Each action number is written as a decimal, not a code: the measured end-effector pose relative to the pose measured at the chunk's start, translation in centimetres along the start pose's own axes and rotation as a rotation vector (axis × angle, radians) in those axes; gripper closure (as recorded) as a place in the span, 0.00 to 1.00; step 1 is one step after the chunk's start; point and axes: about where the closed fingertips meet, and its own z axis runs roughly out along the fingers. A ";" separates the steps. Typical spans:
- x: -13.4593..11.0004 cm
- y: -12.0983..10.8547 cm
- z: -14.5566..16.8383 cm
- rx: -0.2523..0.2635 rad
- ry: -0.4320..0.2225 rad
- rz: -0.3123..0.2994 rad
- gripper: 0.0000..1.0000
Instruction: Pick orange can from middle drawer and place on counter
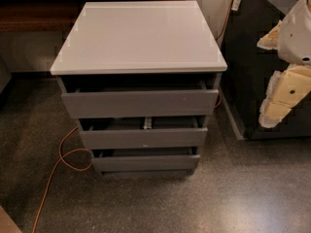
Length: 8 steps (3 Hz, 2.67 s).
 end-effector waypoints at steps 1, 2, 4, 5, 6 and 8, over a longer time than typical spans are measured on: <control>0.0 0.0 0.0 0.000 0.000 0.000 0.00; 0.3 0.6 3.0 -0.024 0.003 0.015 0.00; 0.6 1.3 10.4 -0.065 -0.037 0.030 0.00; 0.5 1.6 14.4 -0.061 -0.051 0.012 0.00; -0.2 1.1 17.7 -0.021 -0.120 -0.022 0.00; -0.3 0.9 19.0 -0.043 -0.123 -0.025 0.00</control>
Offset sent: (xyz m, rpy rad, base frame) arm 0.0068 0.0044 -0.0600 0.0050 0.0614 -0.0209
